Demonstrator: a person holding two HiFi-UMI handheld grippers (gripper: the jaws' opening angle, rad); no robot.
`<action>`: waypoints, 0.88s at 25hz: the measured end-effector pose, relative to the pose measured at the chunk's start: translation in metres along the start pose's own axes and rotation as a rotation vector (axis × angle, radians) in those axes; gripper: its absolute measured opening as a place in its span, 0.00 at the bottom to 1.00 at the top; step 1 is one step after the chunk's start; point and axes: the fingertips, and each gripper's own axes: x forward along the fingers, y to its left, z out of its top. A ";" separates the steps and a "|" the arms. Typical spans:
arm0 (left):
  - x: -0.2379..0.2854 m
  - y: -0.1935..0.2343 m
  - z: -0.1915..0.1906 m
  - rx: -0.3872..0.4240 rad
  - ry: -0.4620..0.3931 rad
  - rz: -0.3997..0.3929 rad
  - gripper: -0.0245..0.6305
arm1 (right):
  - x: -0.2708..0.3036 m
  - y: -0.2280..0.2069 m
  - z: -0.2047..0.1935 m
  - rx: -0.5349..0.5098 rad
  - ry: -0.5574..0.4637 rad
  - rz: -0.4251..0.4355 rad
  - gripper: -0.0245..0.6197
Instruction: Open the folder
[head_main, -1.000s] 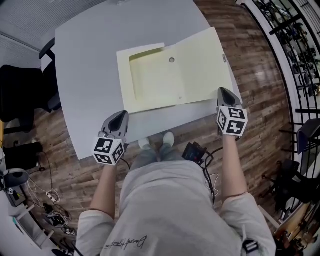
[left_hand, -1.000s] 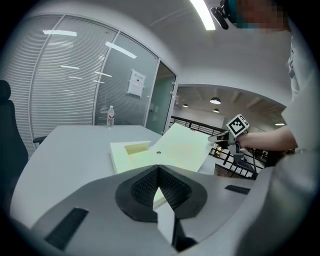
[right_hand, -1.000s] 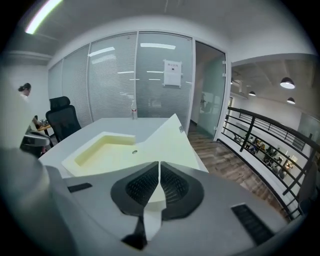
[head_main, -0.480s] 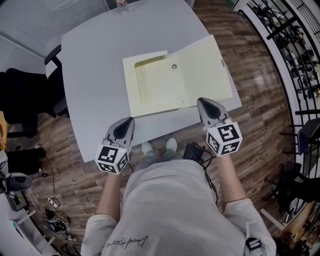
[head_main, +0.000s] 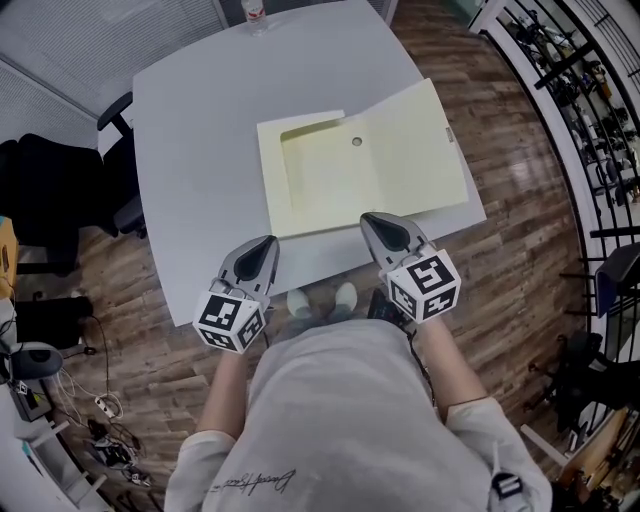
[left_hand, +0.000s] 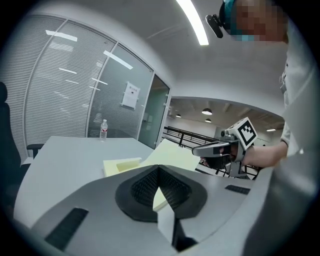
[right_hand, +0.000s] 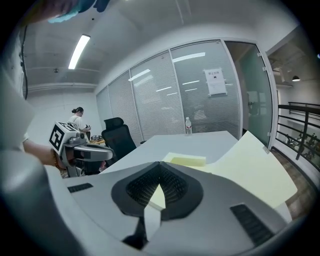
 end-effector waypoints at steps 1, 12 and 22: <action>0.001 0.001 0.001 -0.005 -0.004 0.003 0.05 | 0.001 0.001 0.001 -0.002 0.002 0.004 0.08; 0.004 0.007 0.011 -0.005 -0.020 -0.003 0.05 | 0.014 0.010 0.006 -0.009 -0.007 0.029 0.07; 0.003 0.001 0.015 -0.006 -0.023 -0.021 0.05 | 0.015 0.021 0.010 -0.018 -0.012 0.058 0.07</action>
